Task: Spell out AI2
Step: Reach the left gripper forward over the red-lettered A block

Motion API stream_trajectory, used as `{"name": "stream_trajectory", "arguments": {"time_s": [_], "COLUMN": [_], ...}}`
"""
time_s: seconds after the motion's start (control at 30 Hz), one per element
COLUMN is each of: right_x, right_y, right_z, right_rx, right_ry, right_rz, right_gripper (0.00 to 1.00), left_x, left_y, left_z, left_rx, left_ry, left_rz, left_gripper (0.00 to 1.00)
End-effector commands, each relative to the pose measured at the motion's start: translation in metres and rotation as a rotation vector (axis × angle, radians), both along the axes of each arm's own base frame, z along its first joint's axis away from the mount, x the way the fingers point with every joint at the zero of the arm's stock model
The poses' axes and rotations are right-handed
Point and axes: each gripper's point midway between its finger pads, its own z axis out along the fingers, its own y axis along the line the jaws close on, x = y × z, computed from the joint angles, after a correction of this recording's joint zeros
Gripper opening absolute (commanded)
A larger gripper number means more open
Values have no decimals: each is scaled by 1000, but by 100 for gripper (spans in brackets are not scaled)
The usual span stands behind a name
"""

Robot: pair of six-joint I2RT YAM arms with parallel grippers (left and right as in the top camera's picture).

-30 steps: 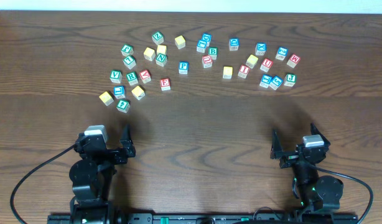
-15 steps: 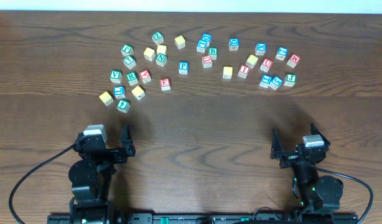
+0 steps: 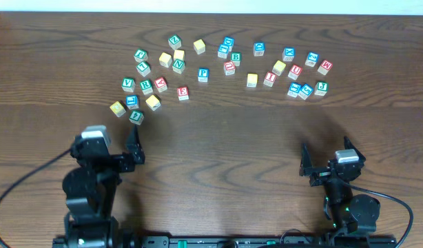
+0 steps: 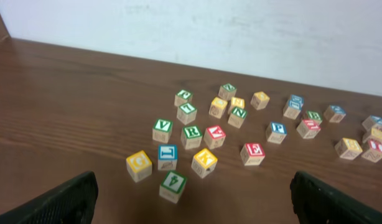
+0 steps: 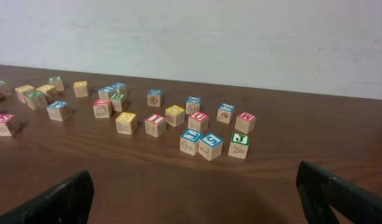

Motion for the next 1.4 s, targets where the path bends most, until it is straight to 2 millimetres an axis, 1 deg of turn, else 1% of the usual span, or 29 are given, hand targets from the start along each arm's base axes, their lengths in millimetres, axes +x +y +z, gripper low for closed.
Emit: {"name": "stream_trajectory", "arguments": {"time_s": [0.0,0.13,0.27,0.4,0.47,0.53,0.57,0.6,0.67,0.8,0.83,0.9,0.93,1.03,1.1,1.17,1.2,1.27,1.3,1.37], "right_x": [0,0,0,0,0,0,0,0,0,0,0,0,0,0,0,0,0,0,0,0], "right_y": [0,0,0,0,0,0,0,0,0,0,0,0,0,0,0,0,0,0,0,0], "right_z": [-3,-3,-3,-3,-3,-3,-3,-3,-3,-3,-3,-3,-3,-3,-3,-3,-3,-3,-3,-3], "right_rx": [-6,-6,-6,-6,-6,-6,-6,-6,-6,-6,-6,-6,-6,-6,-6,-6,-6,-6,-6,-6], "right_ry": [6,6,6,6,6,6,6,6,6,6,6,6,6,6,6,6,6,6,6,6], "right_rz": [-3,-2,-2,-2,-2,-2,-2,-2,-3,-3,-2,-2,-3,-3,-2,-2,-2,-2,-3,-3], "right_gripper": [99,99,99,99,99,99,99,99,99,99,99,99,99,99,99,99,99,99,99,99], "left_x": [11,25,40,56,64,78,86,90,100,120,125,132,136,147,153,159,163,169,174,183], "left_y": [0,1,2,3,-1,-12,-20,-23,-35,-61,-69,-81,-83,-84,-85,-86,-86,-86,-87,-88], "left_z": [28,42,52,56,57,57,54,52,43,31,25,14,7,-13,-20,-24,-25,-27,-29,-33], "left_rx": [-9,-16,-25,-36,-42,-65,-86,-94,-137,-215,-221,-202,-194,-177,-179,-198,-218,-255,-278,-295], "left_ry": [15,109,245,407,485,521,530,532,550,554,558,577,593,639,642,625,614,597,586,572], "left_rz": [0,0,1,0,-14,-65,-103,-120,-184,-318,-349,-362,-327,-129,-22,66,102,147,160,166], "left_gripper": [98,97,98,98,98,98,98,97,98,97,98,98,98,100,96,90,88,86,84,83]}}
